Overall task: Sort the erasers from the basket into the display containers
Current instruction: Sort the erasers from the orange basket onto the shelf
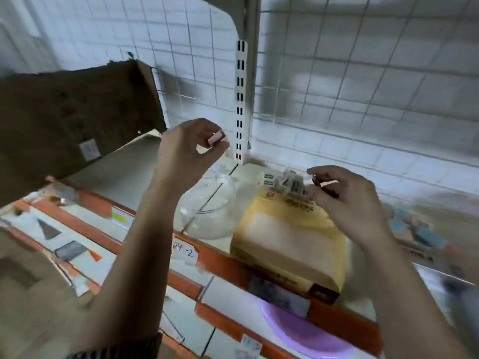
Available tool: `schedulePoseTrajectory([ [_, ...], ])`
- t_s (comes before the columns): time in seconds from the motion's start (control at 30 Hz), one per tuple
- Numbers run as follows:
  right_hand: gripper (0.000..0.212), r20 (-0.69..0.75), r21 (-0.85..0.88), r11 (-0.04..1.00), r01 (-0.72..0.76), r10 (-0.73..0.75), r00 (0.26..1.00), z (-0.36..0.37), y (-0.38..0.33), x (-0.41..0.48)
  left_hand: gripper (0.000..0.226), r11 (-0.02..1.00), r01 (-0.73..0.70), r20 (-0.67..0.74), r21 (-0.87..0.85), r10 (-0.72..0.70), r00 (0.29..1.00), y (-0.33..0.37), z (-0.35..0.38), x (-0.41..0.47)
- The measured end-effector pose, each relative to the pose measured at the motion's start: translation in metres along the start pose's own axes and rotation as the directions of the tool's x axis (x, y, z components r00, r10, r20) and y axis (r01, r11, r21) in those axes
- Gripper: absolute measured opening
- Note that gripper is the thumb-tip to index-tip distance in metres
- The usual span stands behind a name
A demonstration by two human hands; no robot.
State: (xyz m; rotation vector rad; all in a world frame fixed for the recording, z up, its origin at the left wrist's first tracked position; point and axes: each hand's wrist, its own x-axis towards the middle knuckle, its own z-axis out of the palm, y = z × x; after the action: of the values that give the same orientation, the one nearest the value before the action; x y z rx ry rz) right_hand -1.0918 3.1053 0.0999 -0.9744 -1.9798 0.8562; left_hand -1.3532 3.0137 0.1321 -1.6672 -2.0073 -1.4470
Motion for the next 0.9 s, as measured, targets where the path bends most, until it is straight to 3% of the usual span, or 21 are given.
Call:
schedulePoseTrajectory([
  [0.1, 0.02, 0.001, -0.004, 1.0, 0.013, -0.013, 1.0, 0.027, -0.015, 0.015, 0.009, 0.998, 0.05, 0.022, 0.047, -0.051, 0.998, -0.055, -0.012, 0.018],
  [0.23, 0.019, 0.001, 0.005, 1.0, -0.005, 0.005, 1.0, 0.053, -0.029, 0.036, 0.012, 0.987, 0.088, 0.234, 0.134, -0.118, 0.965, -0.119, 0.005, 0.032],
  [0.33, 0.019, 0.031, -0.019, 0.999, -0.028, 0.029, 0.999, 0.067, -0.035, 0.048, 0.012, 0.985, 0.105, 0.358, 0.14, -0.149, 0.922, -0.149, 0.027, 0.034],
  [0.47, 0.017, 0.066, -0.099, 0.994, -0.04, 0.047, 0.997, 0.082, -0.035, 0.063, 0.015, 0.985, 0.097, 0.41, 0.143, -0.148, 0.9, -0.171, 0.043, 0.036],
  [0.57, 0.016, 0.096, -0.152, 0.987, -0.044, 0.06, 0.994, 0.092, -0.034, 0.075, 0.028, 0.989, 0.066, 0.397, 0.129, -0.112, 0.911, -0.176, 0.04, 0.034],
  [0.73, 0.017, 0.191, -0.172, 0.985, -0.017, 0.051, 0.98, 0.112, -0.039, 0.106, 0.012, 0.989, 0.002, 0.185, 0.145, -0.029, 0.982, -0.186, 0.015, 0.016],
  [0.9, 0.022, 0.414, -0.277, 0.956, 0.098, 0.026, 0.91, 0.157, -0.042, 0.145, 0.035, 0.975, 0.082, 0.077, 0.205, -0.1, 0.992, -0.203, 0.01, -0.017],
])
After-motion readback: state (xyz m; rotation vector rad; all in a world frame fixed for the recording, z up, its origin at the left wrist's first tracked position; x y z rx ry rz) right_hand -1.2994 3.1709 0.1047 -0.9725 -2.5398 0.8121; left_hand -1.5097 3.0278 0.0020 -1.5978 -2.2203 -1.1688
